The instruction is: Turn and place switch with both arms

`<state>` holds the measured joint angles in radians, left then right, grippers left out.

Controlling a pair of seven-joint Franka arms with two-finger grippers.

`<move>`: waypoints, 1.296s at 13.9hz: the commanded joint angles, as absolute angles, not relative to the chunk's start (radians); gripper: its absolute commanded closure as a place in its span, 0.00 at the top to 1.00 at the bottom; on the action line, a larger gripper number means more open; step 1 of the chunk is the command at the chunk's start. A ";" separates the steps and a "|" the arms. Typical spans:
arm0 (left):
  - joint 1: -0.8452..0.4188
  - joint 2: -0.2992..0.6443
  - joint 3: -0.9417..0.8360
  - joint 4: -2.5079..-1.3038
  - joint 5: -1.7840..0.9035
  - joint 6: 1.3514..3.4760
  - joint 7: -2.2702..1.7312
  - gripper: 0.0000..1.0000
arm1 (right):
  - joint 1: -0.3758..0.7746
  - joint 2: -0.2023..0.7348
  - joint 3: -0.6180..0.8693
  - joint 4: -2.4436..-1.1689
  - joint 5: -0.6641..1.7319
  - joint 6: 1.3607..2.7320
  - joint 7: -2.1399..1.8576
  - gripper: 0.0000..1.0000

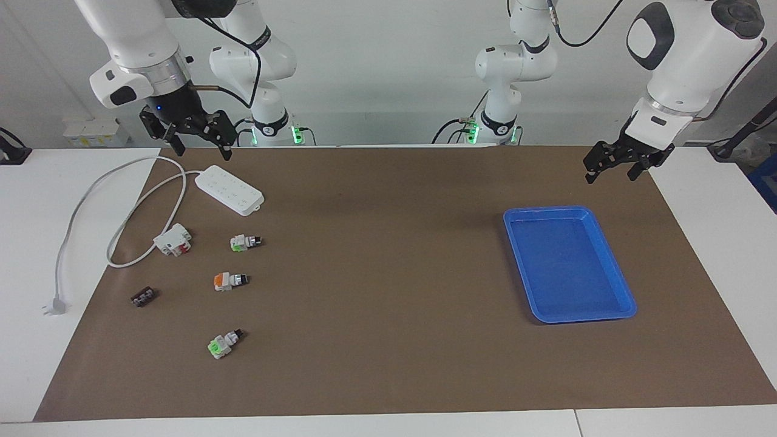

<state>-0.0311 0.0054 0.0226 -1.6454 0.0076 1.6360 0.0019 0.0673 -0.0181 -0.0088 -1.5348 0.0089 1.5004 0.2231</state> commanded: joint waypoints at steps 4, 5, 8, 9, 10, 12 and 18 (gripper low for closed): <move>-0.022 -0.029 0.017 -1.689 0.008 1.664 0.009 1.00 | 0.057 -0.038 -0.009 -1.555 0.009 1.488 0.193 1.00; -0.020 -0.029 0.017 -1.689 0.008 1.663 0.011 1.00 | 0.054 -0.038 -0.009 -1.555 0.015 1.493 0.190 1.00; -0.020 -0.029 0.017 -1.697 0.008 1.667 0.011 1.00 | 0.054 -0.048 -0.009 -1.580 0.021 1.519 0.007 1.00; -0.018 -0.029 0.015 -1.697 0.008 1.672 0.011 1.00 | 0.055 -0.049 -0.009 -1.591 0.021 1.520 -0.126 1.00; -0.018 -0.031 0.017 -1.697 0.008 1.674 0.011 1.00 | 0.055 -0.051 -0.009 -1.603 0.021 1.523 -0.237 1.00; -0.018 -0.029 0.017 -1.697 0.008 1.675 0.011 1.00 | 0.055 -0.058 -0.009 -1.634 0.023 1.526 -0.421 1.00; -0.018 -0.029 0.017 -1.697 0.008 1.677 0.011 1.00 | 0.067 -0.124 -0.008 -1.853 0.025 1.727 -1.038 1.00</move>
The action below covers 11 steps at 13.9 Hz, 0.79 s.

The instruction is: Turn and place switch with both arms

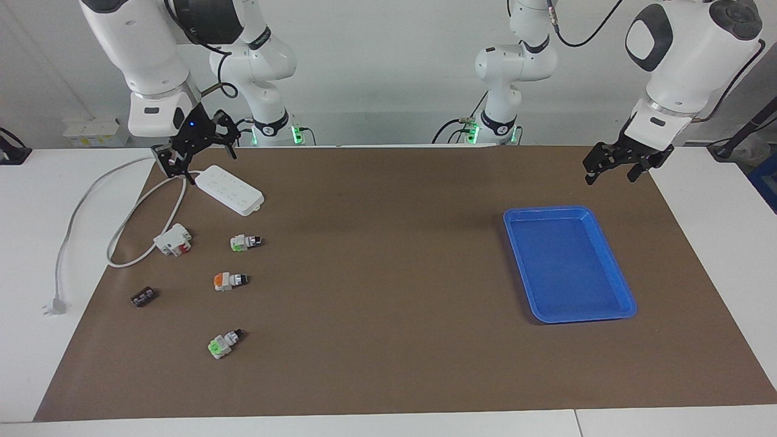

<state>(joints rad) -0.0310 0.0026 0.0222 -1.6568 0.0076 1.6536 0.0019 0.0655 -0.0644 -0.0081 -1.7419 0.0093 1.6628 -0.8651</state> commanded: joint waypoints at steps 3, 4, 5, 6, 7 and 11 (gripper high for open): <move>-0.018 -0.029 0.017 -1.697 0.008 1.678 0.011 1.00 | 0.068 -0.144 -0.008 -1.951 0.025 1.819 -1.315 1.00; -0.018 -0.029 0.017 -1.695 0.008 1.680 0.009 1.00 | 0.067 -0.132 -0.008 -1.972 0.025 1.833 -1.425 1.00; -0.018 -0.029 0.017 -1.695 0.008 1.689 0.008 1.00 | 0.067 -0.115 -0.008 -1.992 0.025 1.851 -1.525 1.00; -0.018 -0.029 0.017 -1.697 0.008 1.693 0.009 1.00 | 0.067 -0.112 -0.008 -2.028 0.025 1.894 -1.622 1.00; -0.018 -0.029 0.017 -1.697 0.008 1.692 0.011 1.00 | 0.061 -0.112 -0.008 -2.066 0.025 1.940 -1.696 1.00; -0.018 -0.029 0.017 -1.698 0.008 1.693 0.011 1.00 | 0.028 -0.075 -0.008 -2.153 0.070 2.052 -1.920 1.00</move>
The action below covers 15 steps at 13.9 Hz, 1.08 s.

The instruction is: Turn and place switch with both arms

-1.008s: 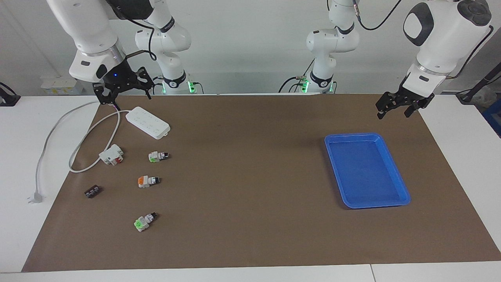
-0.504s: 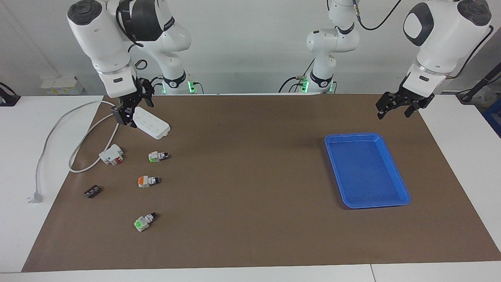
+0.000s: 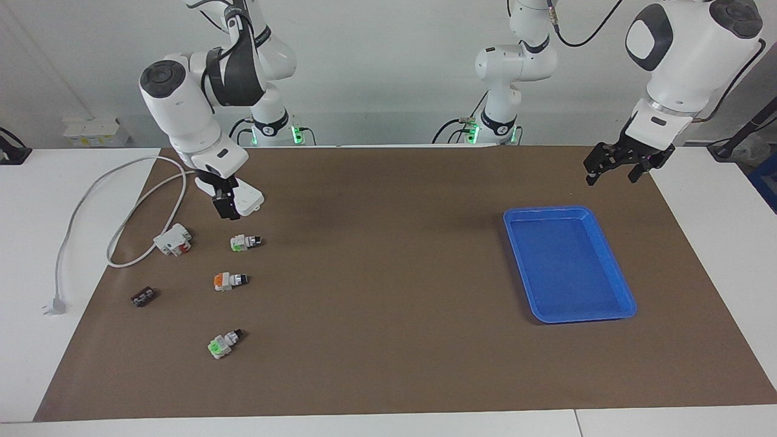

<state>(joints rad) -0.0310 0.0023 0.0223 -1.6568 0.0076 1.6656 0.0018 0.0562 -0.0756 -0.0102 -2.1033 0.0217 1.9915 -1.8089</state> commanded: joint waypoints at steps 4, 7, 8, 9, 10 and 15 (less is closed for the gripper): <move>-0.020 -0.029 0.015 -1.700 0.006 1.692 0.011 1.00 | -0.038 0.009 -0.009 -2.181 0.170 2.112 -2.066 1.00; -0.020 -0.031 0.017 -1.706 0.006 1.697 0.011 1.00 | -0.063 0.049 -0.009 -2.201 0.219 2.144 -2.095 0.99; -0.021 -0.037 0.015 -1.715 0.006 1.698 0.011 1.00 | -0.072 0.058 -0.009 -2.210 0.232 2.157 -2.111 0.99; -0.026 -0.038 0.015 -1.715 0.006 1.700 0.006 1.00 | -0.084 0.069 -0.008 -2.229 0.235 2.175 -2.126 0.99; -0.028 -0.037 0.015 -1.715 0.006 1.700 0.005 1.00 | -0.092 0.077 -0.008 -2.244 0.247 2.206 -2.153 0.99; -0.026 -0.038 0.015 -1.717 0.006 1.704 0.005 1.00 | -0.117 0.130 -0.009 -2.250 0.350 2.258 -2.279 0.92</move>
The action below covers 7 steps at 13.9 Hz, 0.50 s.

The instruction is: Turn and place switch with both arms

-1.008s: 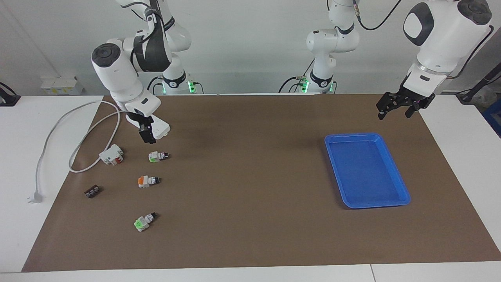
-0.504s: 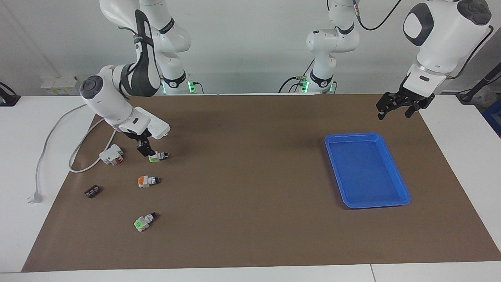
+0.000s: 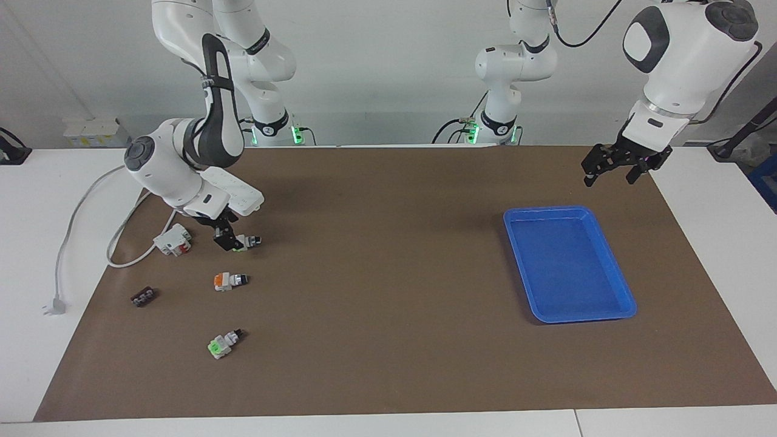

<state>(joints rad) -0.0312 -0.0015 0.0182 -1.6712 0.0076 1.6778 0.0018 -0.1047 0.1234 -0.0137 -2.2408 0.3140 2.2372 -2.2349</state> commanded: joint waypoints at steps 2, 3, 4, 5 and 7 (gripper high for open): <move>-0.029 -0.038 0.015 -1.717 0.006 1.706 0.003 1.00 | -0.121 0.147 -0.008 -2.252 0.359 2.272 -2.280 0.85; -0.029 -0.037 0.015 -1.717 0.006 1.706 0.003 1.00 | -0.121 0.150 -0.009 -2.252 0.367 2.272 -2.279 0.82; -0.029 -0.038 0.015 -1.717 0.006 1.704 0.003 1.00 | -0.124 0.150 -0.009 -2.259 0.371 2.275 -2.281 0.82; -0.032 -0.038 0.015 -1.717 0.006 1.703 0.002 1.00 | -0.135 0.150 -0.008 -2.264 0.374 2.275 -2.283 0.82; -0.032 -0.038 0.015 -1.717 0.006 1.703 0.002 1.00 | -0.138 0.150 -0.008 -2.266 0.390 2.272 -2.283 0.63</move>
